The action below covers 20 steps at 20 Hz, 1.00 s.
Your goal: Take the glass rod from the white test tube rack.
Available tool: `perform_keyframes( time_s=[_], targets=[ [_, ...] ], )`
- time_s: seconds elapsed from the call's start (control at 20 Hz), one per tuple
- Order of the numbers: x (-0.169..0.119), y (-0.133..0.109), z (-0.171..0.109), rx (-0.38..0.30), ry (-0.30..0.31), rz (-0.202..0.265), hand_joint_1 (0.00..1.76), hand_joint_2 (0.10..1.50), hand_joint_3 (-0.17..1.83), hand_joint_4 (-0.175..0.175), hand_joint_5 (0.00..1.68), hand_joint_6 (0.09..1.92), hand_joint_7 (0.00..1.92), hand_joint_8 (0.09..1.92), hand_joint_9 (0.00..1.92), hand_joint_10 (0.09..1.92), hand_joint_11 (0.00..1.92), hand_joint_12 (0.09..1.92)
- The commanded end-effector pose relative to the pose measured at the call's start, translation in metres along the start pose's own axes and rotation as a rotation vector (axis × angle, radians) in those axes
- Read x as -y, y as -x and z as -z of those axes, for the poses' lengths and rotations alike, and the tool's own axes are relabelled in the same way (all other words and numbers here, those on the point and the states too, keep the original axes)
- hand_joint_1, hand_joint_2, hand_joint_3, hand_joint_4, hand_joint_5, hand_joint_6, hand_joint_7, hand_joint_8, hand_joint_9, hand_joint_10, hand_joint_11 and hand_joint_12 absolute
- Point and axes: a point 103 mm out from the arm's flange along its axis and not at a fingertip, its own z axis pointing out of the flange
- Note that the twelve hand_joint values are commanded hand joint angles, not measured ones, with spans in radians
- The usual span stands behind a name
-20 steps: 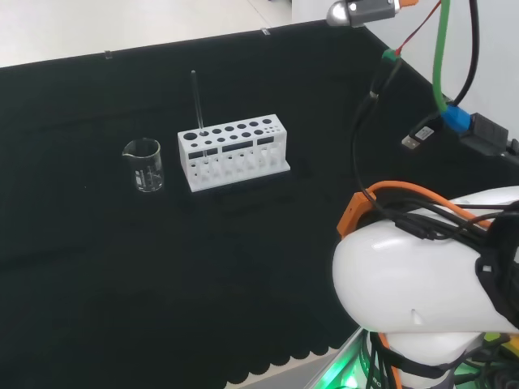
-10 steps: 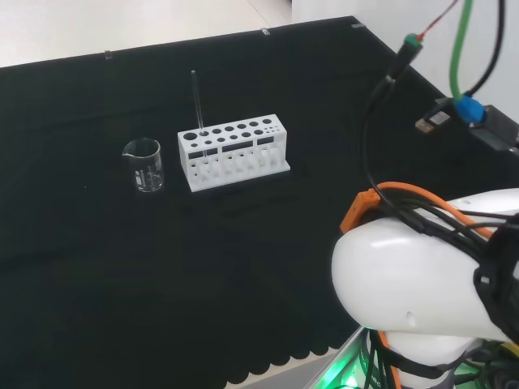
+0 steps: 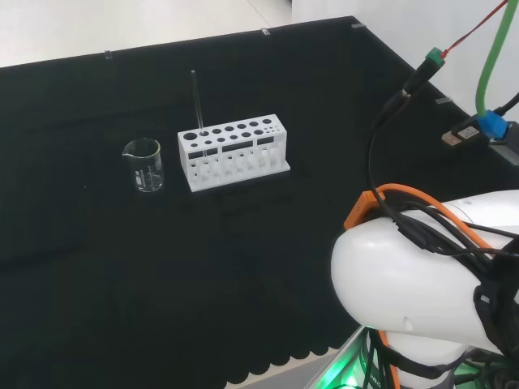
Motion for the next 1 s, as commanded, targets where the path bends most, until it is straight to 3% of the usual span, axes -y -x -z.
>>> perform_keyframes(
  time_s=[0.05,0.35,0.5,1.0],
  targets=[
    [0.002,0.009,-0.001,-0.008,-0.01,-0.013,0.52,1.31,-0.17,-0.17,0.12,0.09,0.03,0.8,0.14,0.85,0.0,1.23],
    [-0.005,-0.011,-0.006,-0.014,-0.002,0.027,0.56,1.28,-0.17,-0.175,0.16,0.09,0.09,0.83,0.2,0.86,0.0,1.33],
    [-0.006,-0.009,-0.005,-0.046,0.009,0.044,0.61,1.24,-0.17,-0.175,0.21,0.09,0.16,0.84,0.27,0.85,0.03,1.38],
    [-0.035,-0.03,-0.025,-0.092,-0.005,0.111,0.75,1.15,-0.17,-0.161,0.46,0.11,0.48,0.78,0.57,0.75,0.32,1.33]
  ],
)
